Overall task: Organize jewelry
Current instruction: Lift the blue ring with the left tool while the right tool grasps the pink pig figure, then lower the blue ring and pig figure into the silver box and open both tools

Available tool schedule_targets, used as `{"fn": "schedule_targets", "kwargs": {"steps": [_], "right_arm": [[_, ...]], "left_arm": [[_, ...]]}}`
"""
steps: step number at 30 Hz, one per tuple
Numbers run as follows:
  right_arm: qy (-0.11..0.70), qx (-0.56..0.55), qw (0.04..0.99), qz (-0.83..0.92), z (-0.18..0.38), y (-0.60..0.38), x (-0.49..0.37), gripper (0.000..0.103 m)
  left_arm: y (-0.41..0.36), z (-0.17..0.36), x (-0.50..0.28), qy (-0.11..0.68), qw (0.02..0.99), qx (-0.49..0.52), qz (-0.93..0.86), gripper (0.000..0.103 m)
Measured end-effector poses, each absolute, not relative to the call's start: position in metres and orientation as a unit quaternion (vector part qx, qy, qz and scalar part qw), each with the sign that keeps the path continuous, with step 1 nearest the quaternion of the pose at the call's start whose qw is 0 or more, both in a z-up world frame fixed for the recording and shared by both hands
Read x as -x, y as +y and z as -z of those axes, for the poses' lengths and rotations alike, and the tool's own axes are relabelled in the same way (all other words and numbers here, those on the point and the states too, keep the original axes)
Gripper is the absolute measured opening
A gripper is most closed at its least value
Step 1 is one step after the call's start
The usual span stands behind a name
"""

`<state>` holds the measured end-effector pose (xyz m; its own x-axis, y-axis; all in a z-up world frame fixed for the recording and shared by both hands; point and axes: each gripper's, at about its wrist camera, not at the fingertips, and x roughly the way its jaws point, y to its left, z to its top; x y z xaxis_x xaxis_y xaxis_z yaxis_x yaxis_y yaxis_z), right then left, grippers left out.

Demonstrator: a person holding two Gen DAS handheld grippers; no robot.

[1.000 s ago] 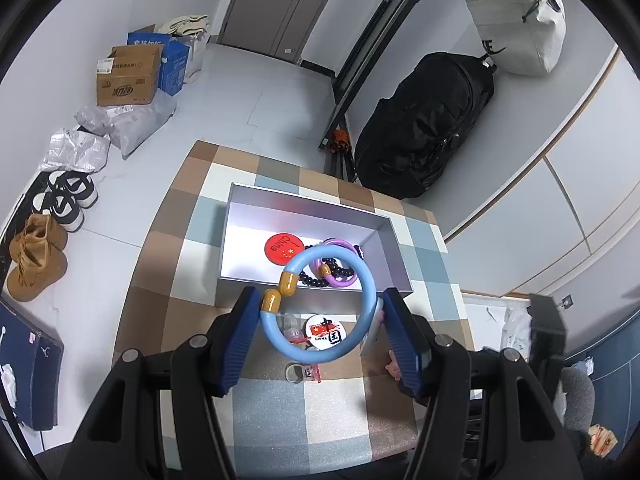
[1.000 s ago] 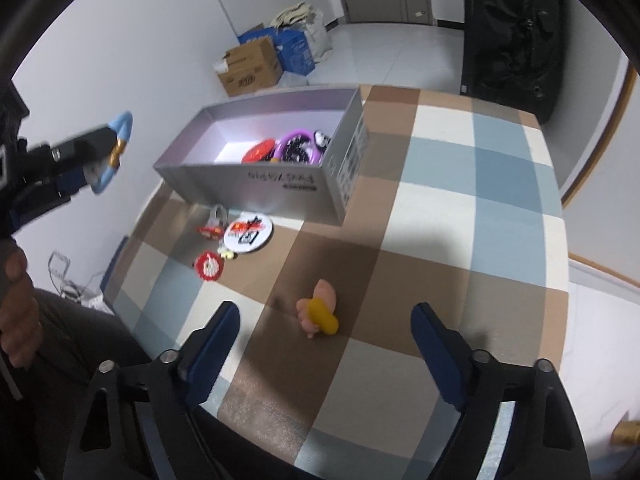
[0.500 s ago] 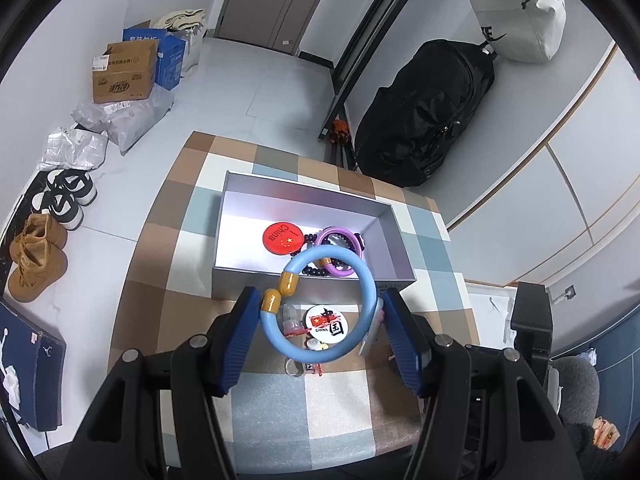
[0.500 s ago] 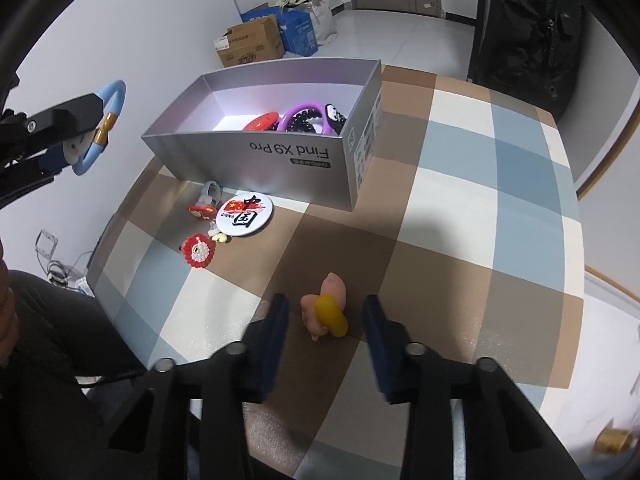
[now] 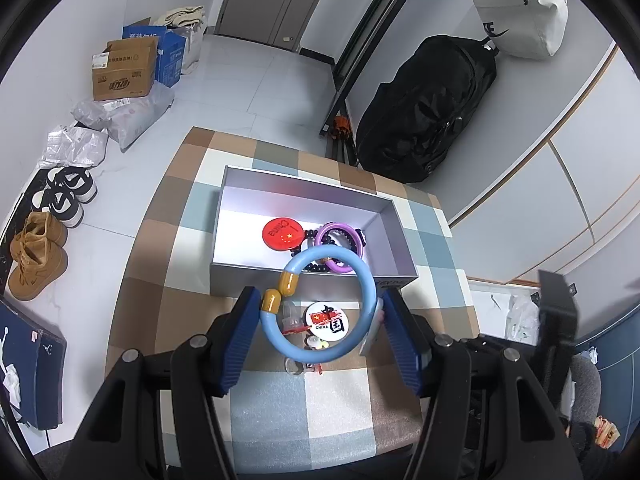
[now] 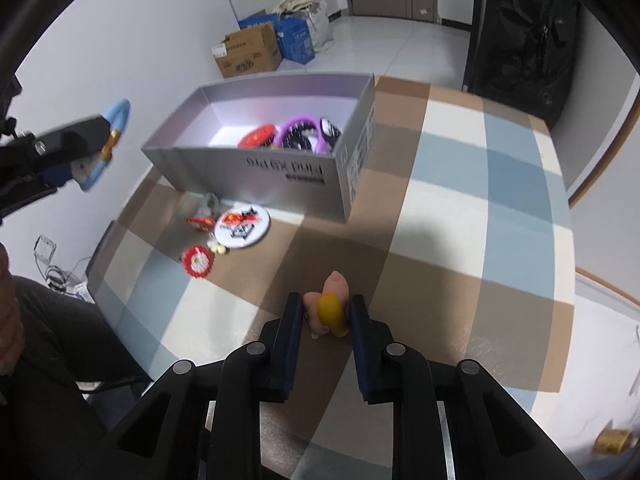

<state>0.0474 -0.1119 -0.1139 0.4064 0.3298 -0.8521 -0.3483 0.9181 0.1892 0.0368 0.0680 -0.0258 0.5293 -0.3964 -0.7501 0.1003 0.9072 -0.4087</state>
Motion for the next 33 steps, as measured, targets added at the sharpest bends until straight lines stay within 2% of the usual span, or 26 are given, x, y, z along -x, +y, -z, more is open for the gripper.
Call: {"fn": "schedule_targets", "kwargs": {"steps": [14,33], "right_arm": [[0.425,-0.051,0.87,-0.246,0.061,-0.103,-0.057,0.022],[0.41,-0.097,0.869,-0.26,0.048,-0.099,-0.1,0.022]], "left_arm": [[0.068,0.028,-0.044,0.465,0.859,0.165,0.135,0.057],[0.068,0.028,-0.076,0.473,0.85,0.194,0.125,0.057]]}}
